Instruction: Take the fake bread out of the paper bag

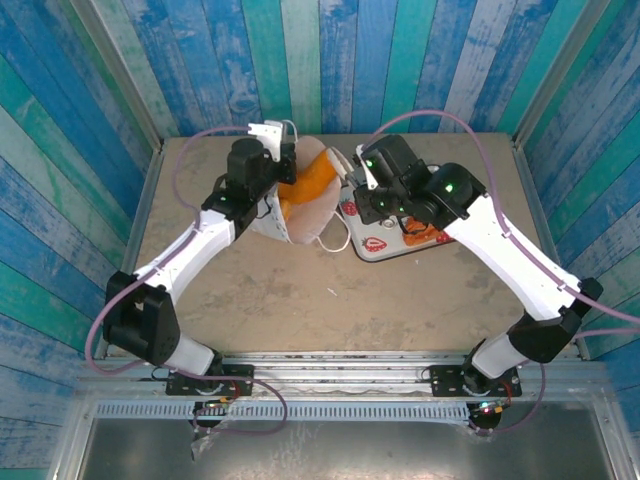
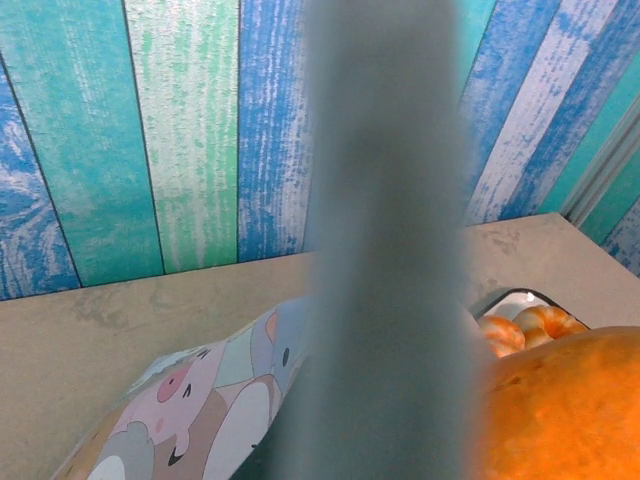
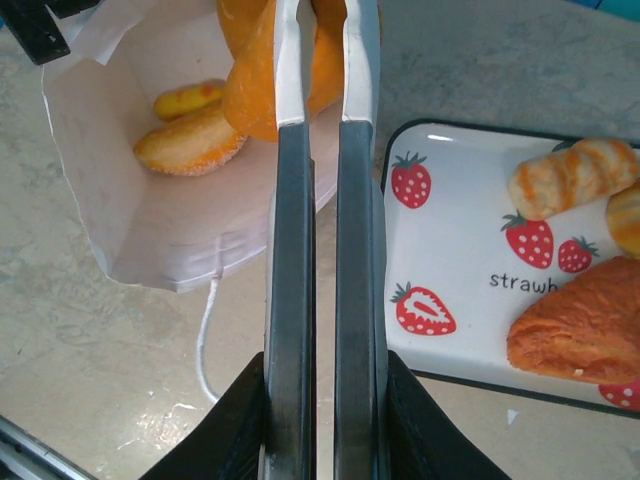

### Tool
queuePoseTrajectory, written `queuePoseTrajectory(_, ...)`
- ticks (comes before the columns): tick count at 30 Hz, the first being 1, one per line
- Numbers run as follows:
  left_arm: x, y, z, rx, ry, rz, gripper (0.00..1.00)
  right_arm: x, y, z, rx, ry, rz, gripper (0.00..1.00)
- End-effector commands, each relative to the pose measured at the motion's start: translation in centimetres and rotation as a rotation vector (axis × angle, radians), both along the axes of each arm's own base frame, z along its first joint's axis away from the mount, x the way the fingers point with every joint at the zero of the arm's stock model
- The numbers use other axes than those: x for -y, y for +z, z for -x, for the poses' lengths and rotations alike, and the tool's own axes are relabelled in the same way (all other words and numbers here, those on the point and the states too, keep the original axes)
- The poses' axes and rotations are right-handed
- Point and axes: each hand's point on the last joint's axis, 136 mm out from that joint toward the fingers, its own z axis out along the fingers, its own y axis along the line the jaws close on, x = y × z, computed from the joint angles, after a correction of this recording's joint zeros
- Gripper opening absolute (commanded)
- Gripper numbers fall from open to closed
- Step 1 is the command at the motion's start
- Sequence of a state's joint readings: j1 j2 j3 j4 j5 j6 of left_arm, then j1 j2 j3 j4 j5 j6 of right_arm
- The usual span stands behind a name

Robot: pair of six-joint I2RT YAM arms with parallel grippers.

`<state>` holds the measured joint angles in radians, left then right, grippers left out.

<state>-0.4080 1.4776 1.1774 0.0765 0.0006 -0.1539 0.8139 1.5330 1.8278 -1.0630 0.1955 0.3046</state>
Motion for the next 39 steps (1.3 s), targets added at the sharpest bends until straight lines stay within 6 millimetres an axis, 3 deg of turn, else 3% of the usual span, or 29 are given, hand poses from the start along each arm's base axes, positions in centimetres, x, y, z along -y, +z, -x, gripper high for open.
queuePoseTrajectory(1,-0.2,-0.1,-1.3,-0.024,0.057,0.005,0.0,1.1,3.5,-0.2,0.116,-0.015,-0.016,0.01)
queuePoseTrajectory(14,-1.2,-1.1,-2.9,-0.055,0.133,-0.056,0.0,4.3,9.2,1.1,0.267,-0.05,-0.058,0.0)
queuePoseTrajectory(22,-2.2,-1.1,-3.0,-0.047,0.175,-0.113,0.0,7.8,10.6,1.1,0.331,-0.148,0.011,0.01)
queuePoseTrajectory(28,-2.9,-0.8,-2.1,-0.032,0.188,-0.131,0.0,10.6,8.6,-0.4,0.298,-0.24,0.113,0.01)
queuePoseTrajectory(39,-3.0,0.4,-1.3,-0.007,0.175,-0.095,0.0,12.9,4.0,-1.2,0.226,-0.316,0.282,0.01)
